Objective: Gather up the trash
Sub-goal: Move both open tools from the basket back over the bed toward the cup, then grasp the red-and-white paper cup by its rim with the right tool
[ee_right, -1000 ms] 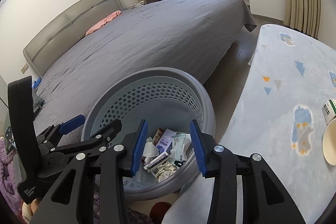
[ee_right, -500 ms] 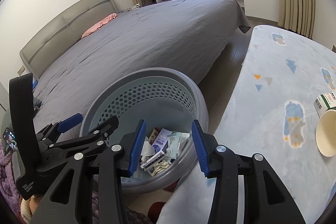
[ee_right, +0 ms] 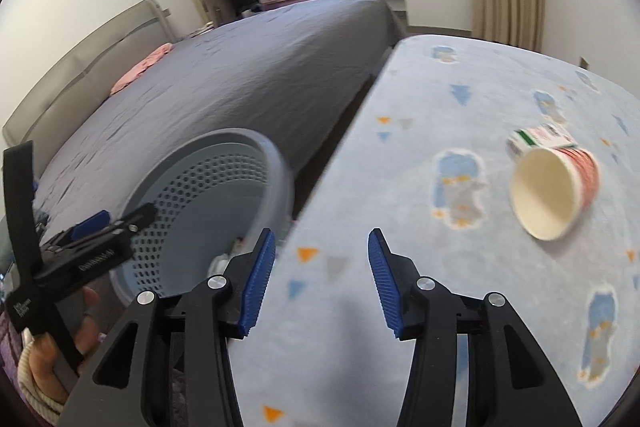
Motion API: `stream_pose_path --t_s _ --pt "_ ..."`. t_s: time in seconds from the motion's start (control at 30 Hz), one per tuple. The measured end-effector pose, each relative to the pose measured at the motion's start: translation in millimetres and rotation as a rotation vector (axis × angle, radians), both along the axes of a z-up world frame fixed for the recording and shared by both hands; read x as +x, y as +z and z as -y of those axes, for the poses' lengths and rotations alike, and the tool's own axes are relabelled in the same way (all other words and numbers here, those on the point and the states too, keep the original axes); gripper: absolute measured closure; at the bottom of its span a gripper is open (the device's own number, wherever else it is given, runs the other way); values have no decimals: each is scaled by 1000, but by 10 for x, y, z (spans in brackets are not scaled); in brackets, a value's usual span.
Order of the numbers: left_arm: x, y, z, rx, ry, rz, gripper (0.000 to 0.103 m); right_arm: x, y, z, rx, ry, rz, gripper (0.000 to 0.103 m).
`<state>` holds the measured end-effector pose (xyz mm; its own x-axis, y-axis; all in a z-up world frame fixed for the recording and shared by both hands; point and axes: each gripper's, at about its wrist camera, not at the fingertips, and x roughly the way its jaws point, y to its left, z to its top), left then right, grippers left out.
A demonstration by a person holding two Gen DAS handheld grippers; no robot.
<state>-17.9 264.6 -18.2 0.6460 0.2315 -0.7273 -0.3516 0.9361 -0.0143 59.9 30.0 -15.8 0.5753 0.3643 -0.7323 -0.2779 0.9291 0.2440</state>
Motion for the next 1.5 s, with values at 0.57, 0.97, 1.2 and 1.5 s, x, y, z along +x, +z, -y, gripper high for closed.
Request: stream_pose_path --t_s 0.57,0.97,1.2,1.5 --pt "82 151 518 1 -105 21 11 171 -197 1238 -34 -355 -37 56" --pt "203 88 815 9 -164 0 11 620 -325 1160 -60 -453 -66 56" --pt "243 17 875 12 -179 -18 11 720 -387 1239 -56 -476 -67 72" --pt "264 30 1099 18 -226 -26 11 642 -347 1461 -8 -419 -58 97"
